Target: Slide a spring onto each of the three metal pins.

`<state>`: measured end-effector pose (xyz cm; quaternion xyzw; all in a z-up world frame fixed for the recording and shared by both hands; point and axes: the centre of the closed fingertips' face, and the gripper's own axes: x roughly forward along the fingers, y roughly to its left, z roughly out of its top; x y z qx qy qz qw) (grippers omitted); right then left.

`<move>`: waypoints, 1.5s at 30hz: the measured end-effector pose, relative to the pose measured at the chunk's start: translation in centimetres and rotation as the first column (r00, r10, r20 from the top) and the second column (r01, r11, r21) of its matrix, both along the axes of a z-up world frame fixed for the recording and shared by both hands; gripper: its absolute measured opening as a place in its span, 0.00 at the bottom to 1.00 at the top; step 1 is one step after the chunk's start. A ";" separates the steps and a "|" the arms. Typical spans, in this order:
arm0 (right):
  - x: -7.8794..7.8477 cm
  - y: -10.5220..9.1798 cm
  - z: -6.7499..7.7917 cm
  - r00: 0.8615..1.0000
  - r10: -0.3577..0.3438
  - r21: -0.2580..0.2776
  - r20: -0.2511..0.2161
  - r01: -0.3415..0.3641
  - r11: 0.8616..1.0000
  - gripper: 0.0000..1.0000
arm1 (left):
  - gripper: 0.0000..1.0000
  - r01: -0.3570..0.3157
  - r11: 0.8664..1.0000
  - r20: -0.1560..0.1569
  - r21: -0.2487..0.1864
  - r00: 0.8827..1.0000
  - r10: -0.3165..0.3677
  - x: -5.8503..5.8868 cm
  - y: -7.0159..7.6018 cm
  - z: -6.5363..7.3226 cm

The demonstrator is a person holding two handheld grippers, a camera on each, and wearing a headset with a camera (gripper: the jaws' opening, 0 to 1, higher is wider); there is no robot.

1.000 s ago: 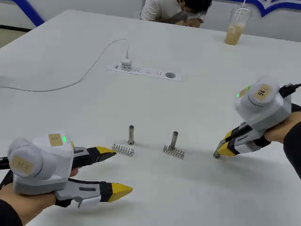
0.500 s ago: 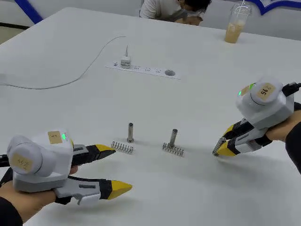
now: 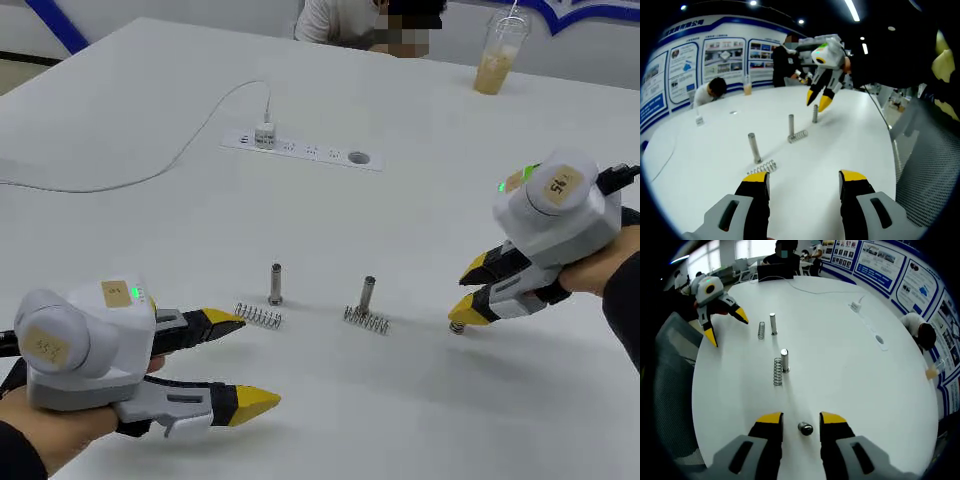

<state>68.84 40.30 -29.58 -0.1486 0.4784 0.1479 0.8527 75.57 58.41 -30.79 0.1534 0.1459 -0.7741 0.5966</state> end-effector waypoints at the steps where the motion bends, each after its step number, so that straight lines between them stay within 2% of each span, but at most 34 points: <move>1: 0.2 0.2 0.0 1.000 0.003 0.002 0.004 -0.003 1.000 0.30 | 0.57 0.000 1.000 0.001 0.000 1.000 0.000 0.0 0.0 0.0; 20: 2.5 3.3 -1.5 0.998 0.063 0.031 -0.001 -0.063 0.998 0.27 | 0.57 0.004 1.000 0.005 -0.002 1.000 -0.004 0.1 -0.1 0.1; 31: 3.5 4.3 -2.4 0.997 0.080 0.040 -0.010 -0.079 0.996 0.25 | 0.56 0.001 1.000 0.004 -0.002 1.000 -0.001 0.4 0.0 -0.1; 45: 4.2 5.2 -4.2 0.996 0.085 0.048 -0.038 -0.083 0.995 0.20 | 0.56 0.003 1.000 0.007 -0.004 1.000 -0.003 0.1 -0.1 0.0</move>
